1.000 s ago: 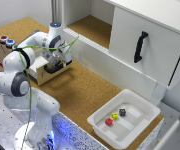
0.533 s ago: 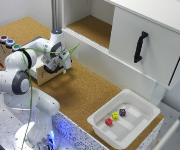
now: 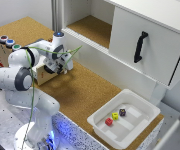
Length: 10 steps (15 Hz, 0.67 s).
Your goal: Push the handle of the drawer
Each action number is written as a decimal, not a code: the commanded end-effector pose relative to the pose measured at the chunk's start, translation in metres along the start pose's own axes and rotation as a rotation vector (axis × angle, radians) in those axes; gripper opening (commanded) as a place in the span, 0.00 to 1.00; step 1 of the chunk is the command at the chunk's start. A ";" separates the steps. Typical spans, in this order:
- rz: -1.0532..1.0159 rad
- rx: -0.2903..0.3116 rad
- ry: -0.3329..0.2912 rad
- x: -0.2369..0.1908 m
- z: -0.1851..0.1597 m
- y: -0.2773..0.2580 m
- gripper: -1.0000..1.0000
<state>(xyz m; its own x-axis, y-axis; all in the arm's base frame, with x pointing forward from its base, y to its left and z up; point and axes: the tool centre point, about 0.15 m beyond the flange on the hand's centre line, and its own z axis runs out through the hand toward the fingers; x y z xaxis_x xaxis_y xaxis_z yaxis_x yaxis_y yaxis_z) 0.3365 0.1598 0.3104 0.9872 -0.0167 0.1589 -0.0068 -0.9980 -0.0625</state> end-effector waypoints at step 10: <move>-0.081 0.100 -0.127 0.000 0.042 -0.078 0.00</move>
<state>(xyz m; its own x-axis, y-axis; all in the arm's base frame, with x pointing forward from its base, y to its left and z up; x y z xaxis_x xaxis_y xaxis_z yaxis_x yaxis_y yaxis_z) 0.3357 0.1951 0.3079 0.9908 0.0537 0.1242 0.0681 -0.9911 -0.1144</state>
